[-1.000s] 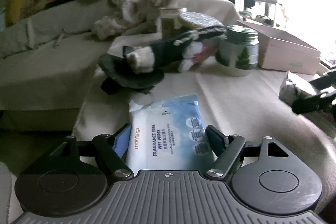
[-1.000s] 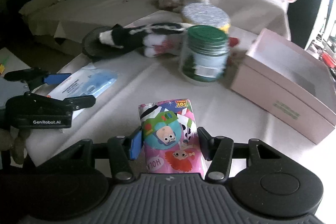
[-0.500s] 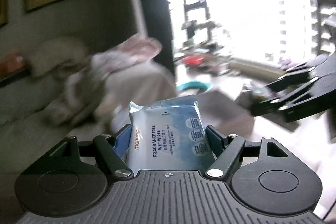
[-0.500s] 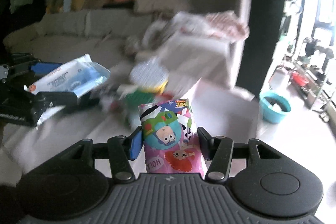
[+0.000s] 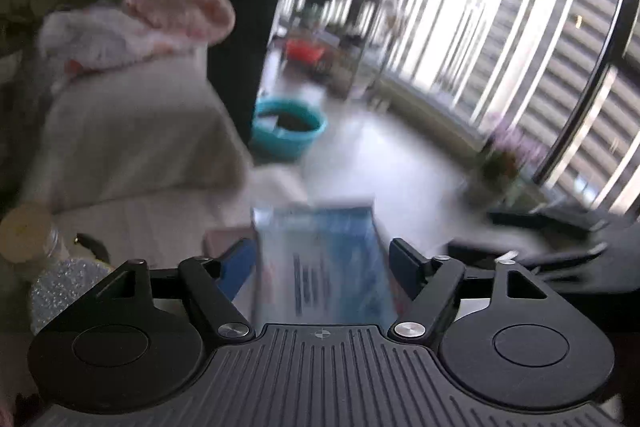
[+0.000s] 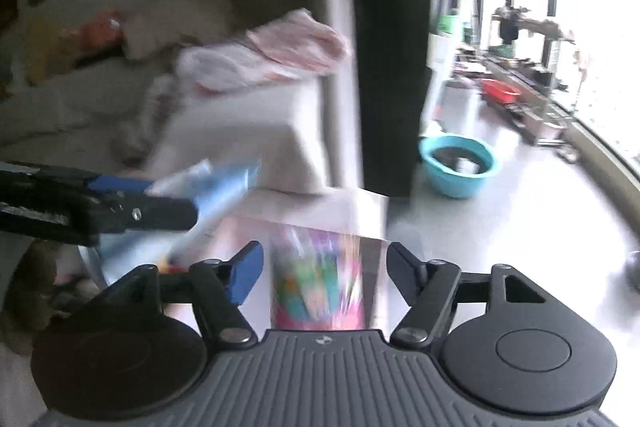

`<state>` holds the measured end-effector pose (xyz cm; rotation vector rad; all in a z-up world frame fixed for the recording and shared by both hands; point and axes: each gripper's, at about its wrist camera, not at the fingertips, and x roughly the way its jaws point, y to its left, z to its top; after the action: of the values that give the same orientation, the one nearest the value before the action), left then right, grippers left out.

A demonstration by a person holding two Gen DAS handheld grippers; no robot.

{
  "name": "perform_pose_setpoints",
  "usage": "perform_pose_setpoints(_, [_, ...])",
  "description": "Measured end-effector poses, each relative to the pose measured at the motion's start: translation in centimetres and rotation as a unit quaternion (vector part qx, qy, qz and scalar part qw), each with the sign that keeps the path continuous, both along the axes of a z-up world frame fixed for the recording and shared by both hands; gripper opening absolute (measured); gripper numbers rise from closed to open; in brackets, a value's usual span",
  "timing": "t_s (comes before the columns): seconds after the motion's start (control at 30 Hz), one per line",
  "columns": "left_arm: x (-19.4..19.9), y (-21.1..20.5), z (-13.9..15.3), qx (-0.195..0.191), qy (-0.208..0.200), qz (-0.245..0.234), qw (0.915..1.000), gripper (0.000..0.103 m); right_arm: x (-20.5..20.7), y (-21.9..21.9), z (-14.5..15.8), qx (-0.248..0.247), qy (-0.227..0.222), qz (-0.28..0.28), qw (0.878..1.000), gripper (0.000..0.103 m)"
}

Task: Organize soft objects
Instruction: 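Carry both packs into the pink box and open both grippers, then grasp the black-and-white striped sock with the right gripper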

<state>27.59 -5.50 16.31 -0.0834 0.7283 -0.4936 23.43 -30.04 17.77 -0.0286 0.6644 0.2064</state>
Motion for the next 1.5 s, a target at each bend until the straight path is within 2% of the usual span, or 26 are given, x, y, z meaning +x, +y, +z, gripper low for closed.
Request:
perform_pose_setpoints(0.07, [0.7,-0.7,-2.2,0.028,0.0,-0.016,0.9995,0.076,0.2,-0.8,-2.0,-0.016,0.004,-0.016,1.0,0.07])
perform_pose_setpoints(0.2, [0.5,0.9,-3.4,-0.021,-0.03,-0.048,0.9982,0.076,-0.4,-1.4,-4.6,-0.042,0.012,-0.03,0.999,0.071])
perform_pose_setpoints(0.23, [0.1,1.7,-3.3,-0.017,-0.033,-0.047,0.9982,0.076,-0.9,-1.3,-4.9,-0.046,0.014,-0.028,0.998,0.071])
perform_pose_setpoints(0.37, [-2.9,5.5,-2.2,0.051,-0.064,-0.036,0.996,0.076,-2.4,0.7,-5.7,-0.052,0.02,0.018,0.998,0.073])
perform_pose_setpoints(0.43, [-5.0,9.1,-1.7,0.081,-0.08,-0.013,0.9934,0.076,-3.6,2.3,-5.9,-0.051,0.017,0.046,0.997,0.077])
perform_pose_setpoints(0.5, [-6.3,13.2,-1.5,0.088,-0.077,0.018,0.993,0.076,-4.9,4.0,-6.0,-0.046,0.018,0.074,0.996,0.079])
perform_pose_setpoints(0.6, [-8.8,19.2,-2.5,0.065,-0.052,0.076,0.9936,0.076,-5.8,6.6,-6.2,-0.038,0.024,0.112,0.993,0.079])
perform_pose_setpoints(0.7, [-10.7,24.5,-4.4,0.03,-0.027,0.148,0.9882,0.076,-7.6,9.3,-6.3,-0.036,0.018,0.142,0.989,0.081])
perform_pose_setpoints(0.8, [-12.7,27.7,-6.0,0.007,-0.027,0.177,0.9838,0.076,-9.3,11.9,-6.6,-0.039,0.02,0.173,0.984,0.081])
perform_pose_setpoints(0.87, [-13.6,28.7,-6.5,-0.012,-0.027,0.182,0.9829,0.076,-10.3,13.5,-6.9,-0.052,0.019,0.195,0.979,0.081])
perform_pose_setpoints(0.97, [-14.9,29.1,-7.0,-0.035,-0.037,0.161,0.9857,0.076,-11.6,15.7,-7.4,-0.067,0.022,0.222,0.972,0.081])
perform_pose_setpoints(1.03, [-15.3,29.1,-7.3,-0.034,-0.038,0.162,0.9855,0.076,-12.5,17.5,-7.7,-0.071,0.022,0.239,0.968,0.081])
perform_pose_setpoints(1.1, [-15.7,28.9,-7.7,-0.027,-0.03,0.185,0.982,0.075,-13.3,19.4,-7.9,-0.077,0.005,0.254,0.964,0.081])
perform_pose_setpoints(1.2, [-16.1,28.8,-8.1,-0.012,-0.012,0.229,0.9732,0.075,-14.2,23.0,-8.3,-0.112,-0.047,0.282,0.952,0.081])
perform_pose_setpoints(1.33, [-17.6,29.5,-8.6,0.003,-0.006,0.248,0.9687,0.075,-14.3,28.2,-9.8,-0.181,-0.108,0.303,0.929,0.081])
perform_pose_setpoints(1.43, [-18.2,30.3,-9.2,-0.006,0.004,0.246,0.9693,0.075,-13.4,32.3,-11.7,-0.223,-0.107,0.335,0.909,0.08])
perform_pose_setpoints(1.5, [-18.5,30.7,-9.7,-0.02,0.008,0.245,0.9694,0.075,-12.7,34.4,-12.7,-0.241,-0.114,0.335,0.904,0.079])
